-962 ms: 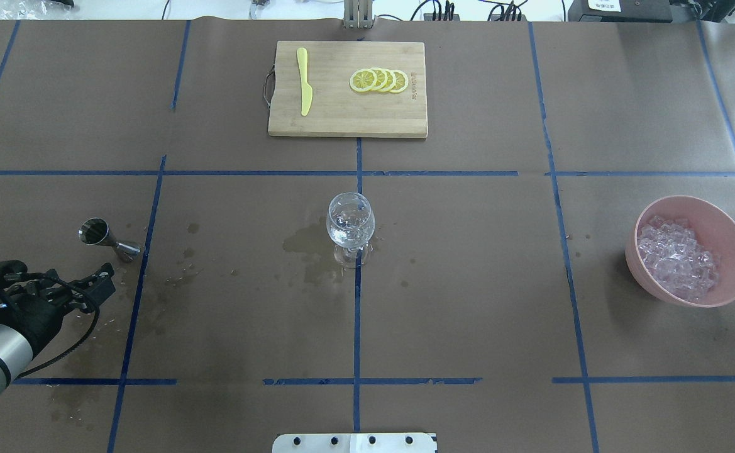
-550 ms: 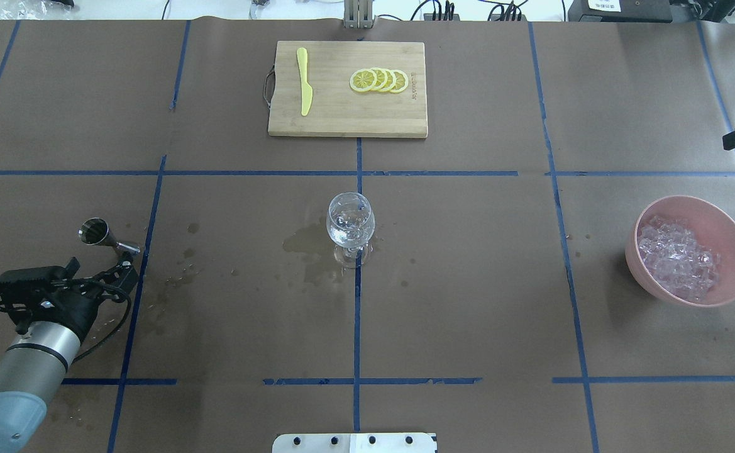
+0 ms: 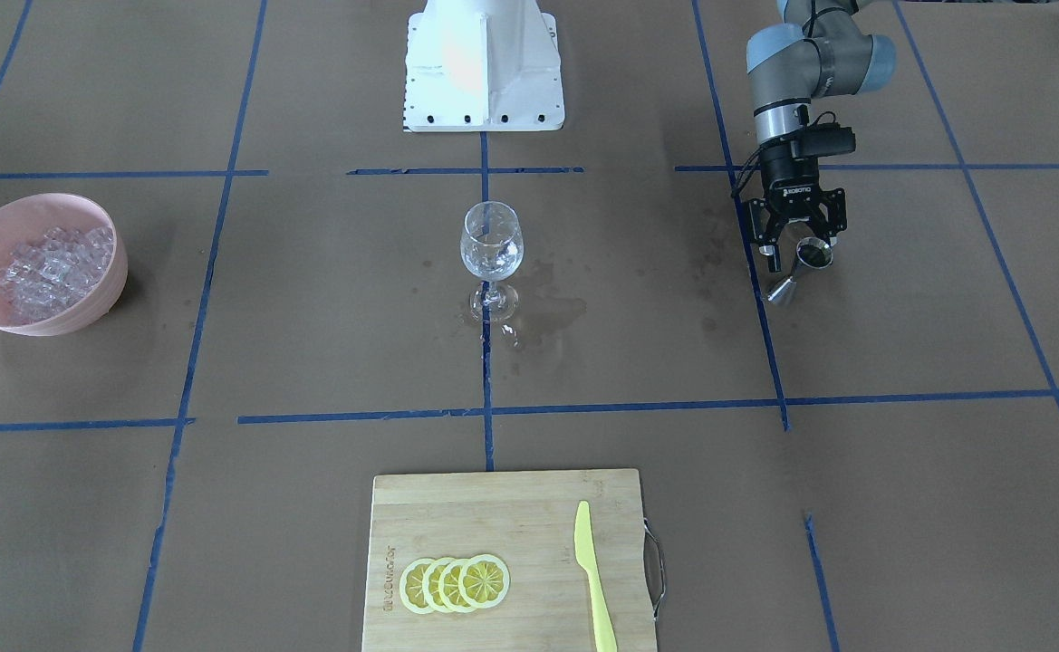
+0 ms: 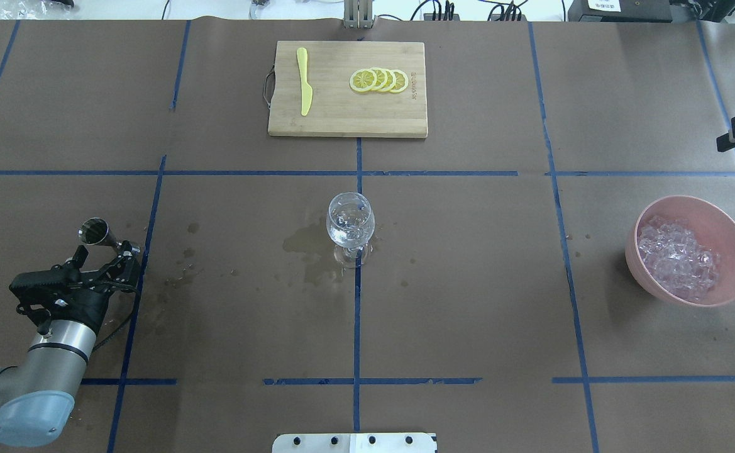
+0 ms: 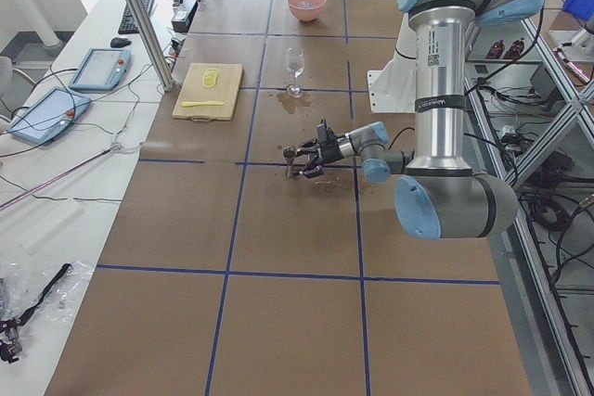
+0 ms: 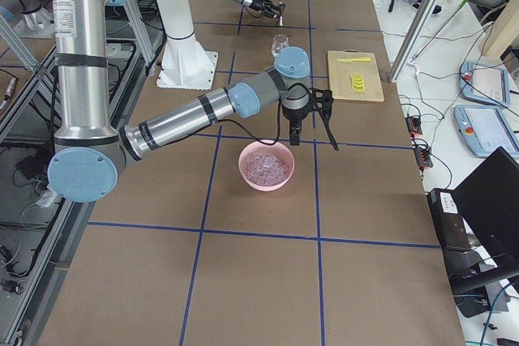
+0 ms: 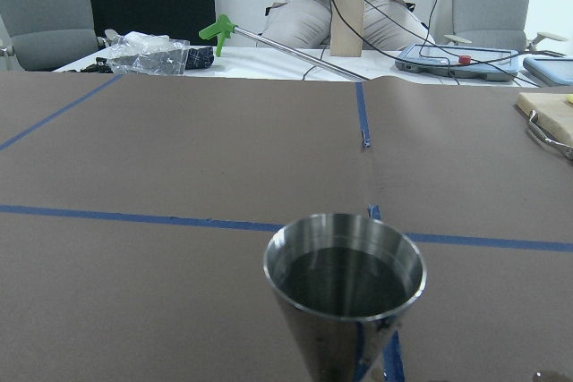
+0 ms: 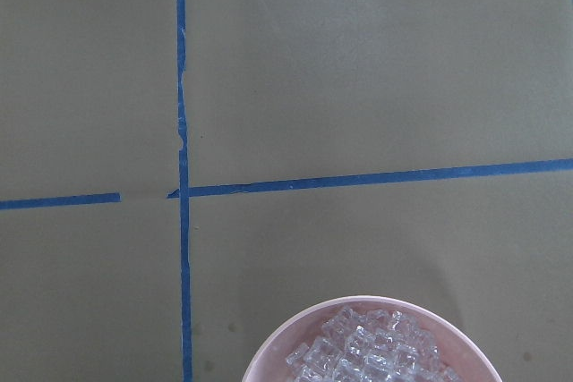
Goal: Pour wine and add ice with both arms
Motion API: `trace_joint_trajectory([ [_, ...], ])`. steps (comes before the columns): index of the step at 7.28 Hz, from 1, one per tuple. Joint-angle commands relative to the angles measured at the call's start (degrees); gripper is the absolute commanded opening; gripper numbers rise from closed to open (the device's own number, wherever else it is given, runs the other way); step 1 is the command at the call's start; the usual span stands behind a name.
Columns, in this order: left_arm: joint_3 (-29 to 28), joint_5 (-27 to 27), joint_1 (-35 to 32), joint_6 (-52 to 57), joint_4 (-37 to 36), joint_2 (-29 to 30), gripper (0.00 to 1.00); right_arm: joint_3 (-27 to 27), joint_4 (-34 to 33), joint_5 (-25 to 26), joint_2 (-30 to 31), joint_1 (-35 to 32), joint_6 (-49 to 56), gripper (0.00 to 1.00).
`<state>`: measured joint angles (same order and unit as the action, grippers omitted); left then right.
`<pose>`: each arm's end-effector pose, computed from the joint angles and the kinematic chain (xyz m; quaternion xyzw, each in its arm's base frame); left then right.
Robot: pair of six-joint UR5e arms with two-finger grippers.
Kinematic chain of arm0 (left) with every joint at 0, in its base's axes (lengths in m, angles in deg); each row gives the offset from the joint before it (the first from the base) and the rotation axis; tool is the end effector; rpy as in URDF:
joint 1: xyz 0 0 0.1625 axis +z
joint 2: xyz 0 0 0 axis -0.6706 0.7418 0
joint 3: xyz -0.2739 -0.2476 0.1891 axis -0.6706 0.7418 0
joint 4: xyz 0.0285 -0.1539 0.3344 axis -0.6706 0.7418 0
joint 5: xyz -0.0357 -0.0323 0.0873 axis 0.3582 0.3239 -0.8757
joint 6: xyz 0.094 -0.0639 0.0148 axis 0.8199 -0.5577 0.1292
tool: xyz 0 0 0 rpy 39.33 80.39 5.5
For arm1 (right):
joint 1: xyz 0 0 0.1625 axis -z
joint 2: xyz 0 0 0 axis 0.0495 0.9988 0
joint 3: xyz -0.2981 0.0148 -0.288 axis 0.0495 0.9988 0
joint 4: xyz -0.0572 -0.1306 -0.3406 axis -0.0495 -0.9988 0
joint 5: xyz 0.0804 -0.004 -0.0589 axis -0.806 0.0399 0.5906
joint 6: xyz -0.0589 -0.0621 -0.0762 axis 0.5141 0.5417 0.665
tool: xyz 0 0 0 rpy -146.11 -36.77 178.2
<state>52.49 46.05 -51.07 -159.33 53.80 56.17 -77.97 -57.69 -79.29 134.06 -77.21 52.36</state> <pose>0.3659 -0.2925 0.5187 0.4813 0.2905 -0.2547 0.7868 -0.0672 -0.4354 0.4498 0.0530 -0.4358 0.0658 0.8961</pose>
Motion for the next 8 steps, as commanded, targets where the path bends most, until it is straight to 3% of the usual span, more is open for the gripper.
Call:
trace_joint_trajectory([
  [1,-2.08,-2.49,-0.01,-0.04,-0.03,2.73,0.74,0.05,0.0,0.05,0.0,0.02,-0.02,1.0],
  [8,-3.23,-2.5,-0.44,-0.04,-0.03,3.01,0.6,0.05,0.0,-0.04,0.09,0.02,-0.02,1.0],
])
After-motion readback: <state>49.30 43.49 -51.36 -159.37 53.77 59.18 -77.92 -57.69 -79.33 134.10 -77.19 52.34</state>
